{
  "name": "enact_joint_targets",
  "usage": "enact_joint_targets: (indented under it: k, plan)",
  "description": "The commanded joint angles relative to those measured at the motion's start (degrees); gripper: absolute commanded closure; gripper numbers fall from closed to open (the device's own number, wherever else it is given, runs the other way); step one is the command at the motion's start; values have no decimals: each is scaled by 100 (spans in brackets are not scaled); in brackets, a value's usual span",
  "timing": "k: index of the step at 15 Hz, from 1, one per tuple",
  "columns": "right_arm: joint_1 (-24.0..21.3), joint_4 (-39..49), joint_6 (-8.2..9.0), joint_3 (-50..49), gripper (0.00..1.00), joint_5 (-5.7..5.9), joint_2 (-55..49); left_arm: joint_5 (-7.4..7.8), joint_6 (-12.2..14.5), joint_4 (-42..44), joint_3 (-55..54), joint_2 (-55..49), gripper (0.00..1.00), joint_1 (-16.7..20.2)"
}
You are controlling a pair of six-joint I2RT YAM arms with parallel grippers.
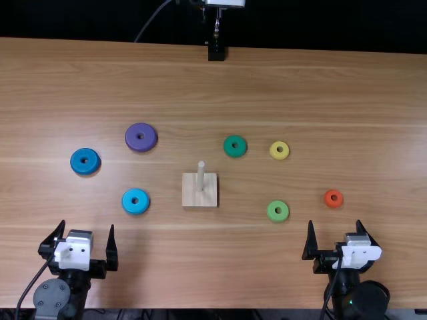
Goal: Build the Hanoi tower: stack the rings onto the peg from bottom to top in this color order: purple, dark blue, light blue, dark green, light green, yellow, orange.
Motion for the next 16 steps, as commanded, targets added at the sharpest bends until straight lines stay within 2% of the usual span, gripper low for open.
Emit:
enact_joint_targets:
  k: [1,8,11,12,14,15,16]
  plan:
    - [-24,-377,-18,-287,0,52,-106,-38,18,-455,-591,-62,0,102]
    - [-24,-377,-18,-287,0,52,-106,-59,18,-223,-538,-62,0,85]
    - [-24,-377,-18,-287,0,52,-106,-154,-3,-54,587,87,0,129]
    - [-24,-377,-18,-287,0,52,-106,-281,-129,-65,797,404,0,164]
    - [-24,-377,-18,-287,0,52,-106,-850,-804,-65,1404,1028,0,208]
    - [-24,-377,-18,-287,0,52,-106,-966,-1026,-97,1755,1344,0,208]
    - [-24,-377,-18,-287,0,52,-106,-945,-1036,-97,2116,1704,0,199]
